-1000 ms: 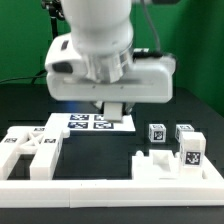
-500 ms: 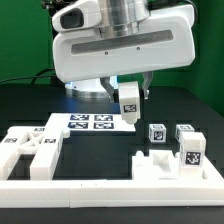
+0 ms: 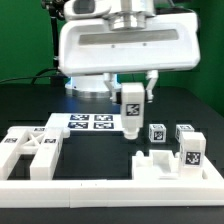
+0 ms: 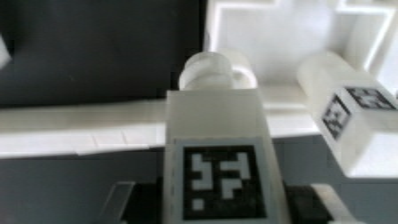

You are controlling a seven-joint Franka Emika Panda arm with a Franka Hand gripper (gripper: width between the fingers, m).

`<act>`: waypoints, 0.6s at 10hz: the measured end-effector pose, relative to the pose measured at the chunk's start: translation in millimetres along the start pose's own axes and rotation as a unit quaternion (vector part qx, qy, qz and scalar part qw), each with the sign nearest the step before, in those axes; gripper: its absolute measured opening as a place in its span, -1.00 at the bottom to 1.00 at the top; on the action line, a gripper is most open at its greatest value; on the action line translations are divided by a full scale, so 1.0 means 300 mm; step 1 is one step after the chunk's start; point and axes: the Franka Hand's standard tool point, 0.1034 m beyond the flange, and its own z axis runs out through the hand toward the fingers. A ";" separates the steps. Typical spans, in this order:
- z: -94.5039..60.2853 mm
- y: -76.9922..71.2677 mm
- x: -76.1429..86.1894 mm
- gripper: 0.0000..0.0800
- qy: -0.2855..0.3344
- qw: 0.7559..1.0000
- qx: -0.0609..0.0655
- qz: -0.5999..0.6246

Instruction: Assemble chair

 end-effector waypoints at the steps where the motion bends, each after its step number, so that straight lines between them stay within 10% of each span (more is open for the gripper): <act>1: 0.005 -0.011 0.021 -0.29 0.068 0.997 -0.018 -0.010; 2: 0.022 0.017 0.006 -0.29 0.099 0.994 -0.033 -0.014; 6: 0.043 -0.004 -0.005 -0.29 0.075 0.997 -0.022 -0.010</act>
Offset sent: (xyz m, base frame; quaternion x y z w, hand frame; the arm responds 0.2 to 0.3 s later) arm 0.0000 0.0000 0.0000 0.0000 0.0000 0.0000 1.0000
